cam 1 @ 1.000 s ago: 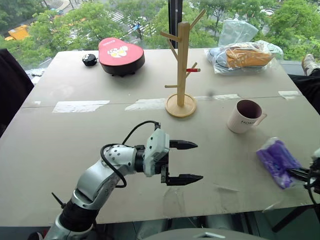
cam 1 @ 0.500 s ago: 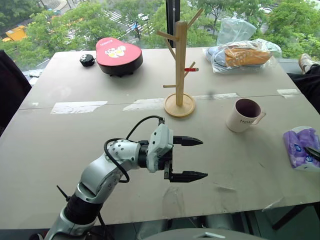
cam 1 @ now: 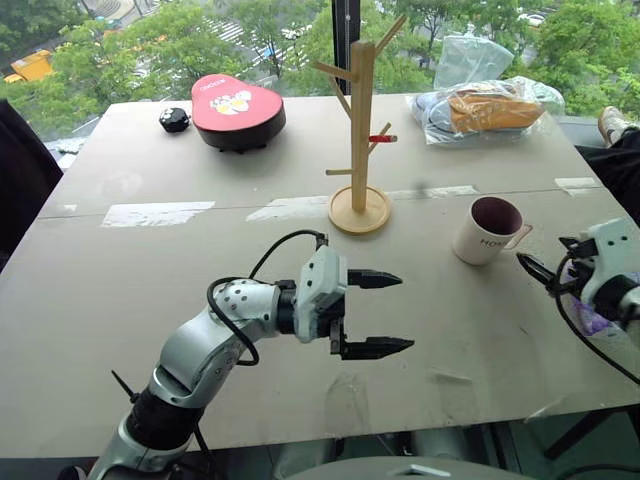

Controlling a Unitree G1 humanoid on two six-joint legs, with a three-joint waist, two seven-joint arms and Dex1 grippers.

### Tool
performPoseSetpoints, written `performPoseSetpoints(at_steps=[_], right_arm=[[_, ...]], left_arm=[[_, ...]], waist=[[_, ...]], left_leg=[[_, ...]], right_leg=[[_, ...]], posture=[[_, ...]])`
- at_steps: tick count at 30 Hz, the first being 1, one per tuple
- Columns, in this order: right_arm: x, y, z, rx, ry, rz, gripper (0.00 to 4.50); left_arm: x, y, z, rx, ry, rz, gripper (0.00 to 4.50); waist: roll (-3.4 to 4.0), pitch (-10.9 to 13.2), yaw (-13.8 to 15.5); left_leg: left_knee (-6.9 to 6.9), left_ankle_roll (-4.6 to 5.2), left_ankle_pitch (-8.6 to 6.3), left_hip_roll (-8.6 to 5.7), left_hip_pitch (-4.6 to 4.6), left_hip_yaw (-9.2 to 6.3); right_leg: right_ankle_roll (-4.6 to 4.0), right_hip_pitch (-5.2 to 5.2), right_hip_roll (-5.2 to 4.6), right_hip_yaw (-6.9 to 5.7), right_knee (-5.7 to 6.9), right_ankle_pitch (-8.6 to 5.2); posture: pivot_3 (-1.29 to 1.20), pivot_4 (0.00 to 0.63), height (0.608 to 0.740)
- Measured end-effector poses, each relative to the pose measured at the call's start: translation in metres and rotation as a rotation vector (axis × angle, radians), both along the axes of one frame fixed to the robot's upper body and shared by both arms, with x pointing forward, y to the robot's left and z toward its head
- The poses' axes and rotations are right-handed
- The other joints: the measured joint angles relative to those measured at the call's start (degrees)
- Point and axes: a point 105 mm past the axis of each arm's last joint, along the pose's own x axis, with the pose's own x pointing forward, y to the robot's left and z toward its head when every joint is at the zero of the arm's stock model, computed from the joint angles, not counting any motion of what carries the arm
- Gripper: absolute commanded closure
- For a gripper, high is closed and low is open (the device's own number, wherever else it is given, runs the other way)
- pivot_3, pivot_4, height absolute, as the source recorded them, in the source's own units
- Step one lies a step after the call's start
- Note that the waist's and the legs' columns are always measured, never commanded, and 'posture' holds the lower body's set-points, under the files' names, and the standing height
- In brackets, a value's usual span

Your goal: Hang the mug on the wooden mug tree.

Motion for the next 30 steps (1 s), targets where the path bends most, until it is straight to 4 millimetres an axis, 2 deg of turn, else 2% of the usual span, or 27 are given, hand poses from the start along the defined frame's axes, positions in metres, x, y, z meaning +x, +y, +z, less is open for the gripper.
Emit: performPoseSetpoints(at_steps=[4,11,14,21,22,28,30], right_arm=[[0.015,-0.004,0.002,-0.004,-0.032,-0.02,0.04],[0.035,0.017,-0.015,0.107,-0.005,0.075,0.04],[0.042,0.022,-0.023,0.151,0.004,0.109,0.82],[0.05,0.028,-0.029,0.189,0.009,0.167,4.22],[0.05,0.029,-0.031,0.194,0.01,0.172,4.37],[0.05,0.033,-0.028,0.192,0.0,0.208,4.37],[0.049,0.044,-0.022,0.143,0.003,0.279,4.37]], left_arm=[[0.004,0.005,0.003,-0.01,-0.02,0.034,0.0],[0.021,0.012,-0.005,0.036,-0.041,0.176,0.0],[0.025,0.013,-0.006,0.047,-0.054,0.203,0.0],[0.031,0.015,-0.006,0.05,-0.088,0.252,0.0],[0.031,0.016,-0.006,0.053,-0.093,0.256,0.0],[0.036,0.023,-0.002,0.038,-0.129,0.312,0.0],[0.044,0.026,0.004,-0.019,-0.145,0.383,0.0]], waist=[[0.0,0.0,-0.1],[0.01,0.0,-0.2],[0.01,0.0,-0.2],[0.02,0.0,-0.2],[0.02,0.0,-0.2],[0.02,0.0,-0.2],[0.13,0.1,-0.2]], left_leg=[[-0.02,0.0,0.0,0.0,-0.02,0.01],[-0.03,0.0,0.0,0.01,-0.01,0.04],[-0.03,0.0,0.0,0.01,-0.01,0.05],[-0.03,0.0,0.0,0.01,-0.03,0.02],[-0.03,0.0,0.0,0.01,-0.03,0.02],[-0.03,0.0,0.0,0.01,-0.03,0.03],[-0.02,0.0,0.0,0.0,-0.03,0.05]], right_leg=[[0.0,-0.03,0.07,0.0,-0.02,0.0],[-0.01,-0.05,0.08,0.04,0.01,0.01],[-0.01,-0.05,0.09,0.05,0.0,0.01],[-0.01,-0.07,0.04,0.03,0.0,0.01],[-0.01,-0.07,0.02,0.03,0.0,0.01],[-0.01,-0.08,-0.01,0.04,0.0,0.01],[0.0,-0.09,-0.03,0.06,0.01,0.02]], posture=[[0.0,0.15,0.74],[0.0,0.15,0.74],[0.0,0.15,0.74],[0.0,0.15,0.74],[0.0,0.15,0.74],[0.0,0.15,0.74],[0.0,0.15,0.74]])
